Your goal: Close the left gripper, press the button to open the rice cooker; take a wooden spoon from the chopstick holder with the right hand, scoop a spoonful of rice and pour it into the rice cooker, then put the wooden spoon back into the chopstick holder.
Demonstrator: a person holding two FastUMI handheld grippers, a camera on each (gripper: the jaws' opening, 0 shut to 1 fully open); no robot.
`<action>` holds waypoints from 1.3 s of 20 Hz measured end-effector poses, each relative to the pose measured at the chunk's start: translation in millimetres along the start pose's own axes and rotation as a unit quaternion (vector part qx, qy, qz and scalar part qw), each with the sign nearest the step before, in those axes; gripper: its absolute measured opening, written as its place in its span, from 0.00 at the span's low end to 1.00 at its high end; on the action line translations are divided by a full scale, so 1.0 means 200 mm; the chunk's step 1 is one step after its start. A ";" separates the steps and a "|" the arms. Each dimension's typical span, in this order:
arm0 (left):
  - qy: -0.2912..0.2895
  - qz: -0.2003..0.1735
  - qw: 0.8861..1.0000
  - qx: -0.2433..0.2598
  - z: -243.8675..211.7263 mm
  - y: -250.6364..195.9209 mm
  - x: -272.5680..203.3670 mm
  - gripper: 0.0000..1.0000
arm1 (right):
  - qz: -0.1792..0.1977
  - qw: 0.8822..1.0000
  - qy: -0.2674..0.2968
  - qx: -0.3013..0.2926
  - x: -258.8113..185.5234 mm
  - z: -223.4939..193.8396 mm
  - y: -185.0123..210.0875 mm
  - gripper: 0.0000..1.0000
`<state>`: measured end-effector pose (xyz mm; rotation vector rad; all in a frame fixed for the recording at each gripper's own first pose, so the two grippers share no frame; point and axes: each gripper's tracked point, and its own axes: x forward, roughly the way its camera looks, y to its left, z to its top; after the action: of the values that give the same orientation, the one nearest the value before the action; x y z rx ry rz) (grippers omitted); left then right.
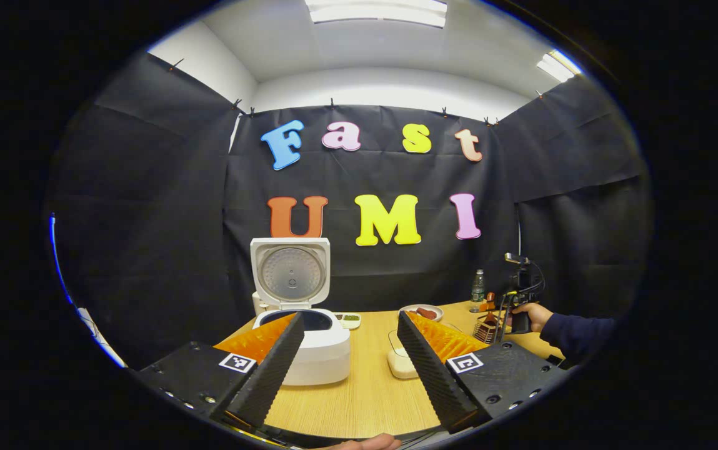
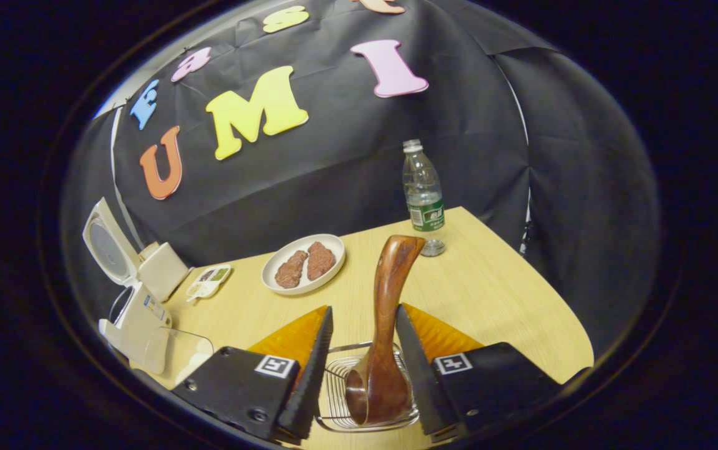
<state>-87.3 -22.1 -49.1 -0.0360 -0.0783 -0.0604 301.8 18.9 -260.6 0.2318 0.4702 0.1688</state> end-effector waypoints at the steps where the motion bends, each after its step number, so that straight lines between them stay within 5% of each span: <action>1: 0.009 -0.014 1.000 -0.005 -0.02 -0.04 -0.03 0.96 | 0.012 1.000 0.000 0.010 0.00 0.00 0.02 0.53; 2: 0.013 -0.025 1.000 -0.009 -0.04 -0.07 -0.05 0.96 | 0.012 1.000 -0.007 0.011 0.00 0.02 0.02 0.57; 5: -0.003 -0.040 0.999 -0.003 0.01 -0.09 -0.13 0.96 | 0.001 1.000 -0.015 0.014 -0.04 0.04 -0.02 0.20; 20: -0.006 0.019 1.000 -0.010 0.00 0.10 -0.14 0.96 | -0.018 0.985 -0.164 -0.048 -0.58 0.37 0.15 0.15; 26: -0.005 0.032 0.999 0.000 -0.02 0.15 -0.14 0.96 | -0.001 0.977 -0.194 -0.089 -0.71 0.34 0.45 0.15</action>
<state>-112.4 9.4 -56.0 -0.0381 -0.0876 0.0041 199.5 62.6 -118.1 0.0847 0.0656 0.1578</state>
